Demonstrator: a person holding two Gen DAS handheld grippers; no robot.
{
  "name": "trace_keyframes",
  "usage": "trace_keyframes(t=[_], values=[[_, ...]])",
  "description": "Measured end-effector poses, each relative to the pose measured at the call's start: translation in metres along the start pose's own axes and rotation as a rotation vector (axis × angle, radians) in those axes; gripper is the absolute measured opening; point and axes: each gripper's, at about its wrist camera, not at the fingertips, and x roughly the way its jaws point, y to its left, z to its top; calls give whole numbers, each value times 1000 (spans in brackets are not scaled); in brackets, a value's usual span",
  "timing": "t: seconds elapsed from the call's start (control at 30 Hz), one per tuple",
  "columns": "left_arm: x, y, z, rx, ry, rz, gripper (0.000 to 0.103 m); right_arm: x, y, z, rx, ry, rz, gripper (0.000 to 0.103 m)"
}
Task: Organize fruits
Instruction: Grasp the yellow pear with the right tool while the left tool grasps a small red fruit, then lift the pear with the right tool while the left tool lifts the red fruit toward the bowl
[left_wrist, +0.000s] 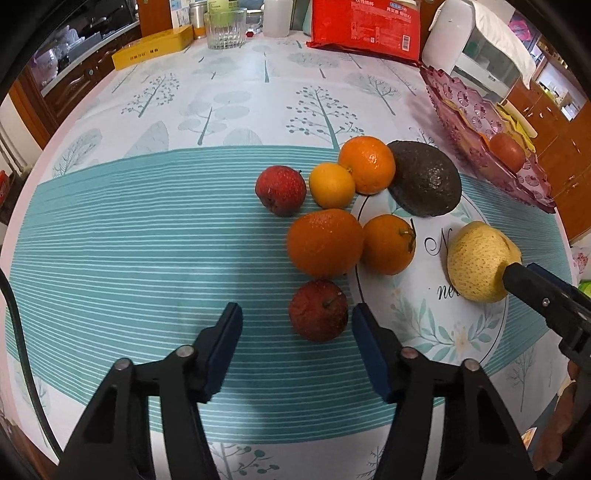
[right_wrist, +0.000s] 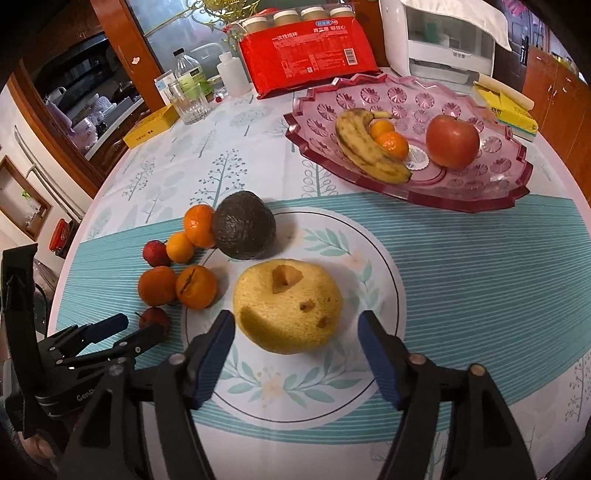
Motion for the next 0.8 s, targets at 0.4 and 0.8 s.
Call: trace_keyframes(t=[0.4,0.8], values=[[8,-6,0,-7,8,-10,46,23,2,2,-25,31,22,77],[8,-12,2,-5,0,-18,32,40,8,6,-62,40,20,77]])
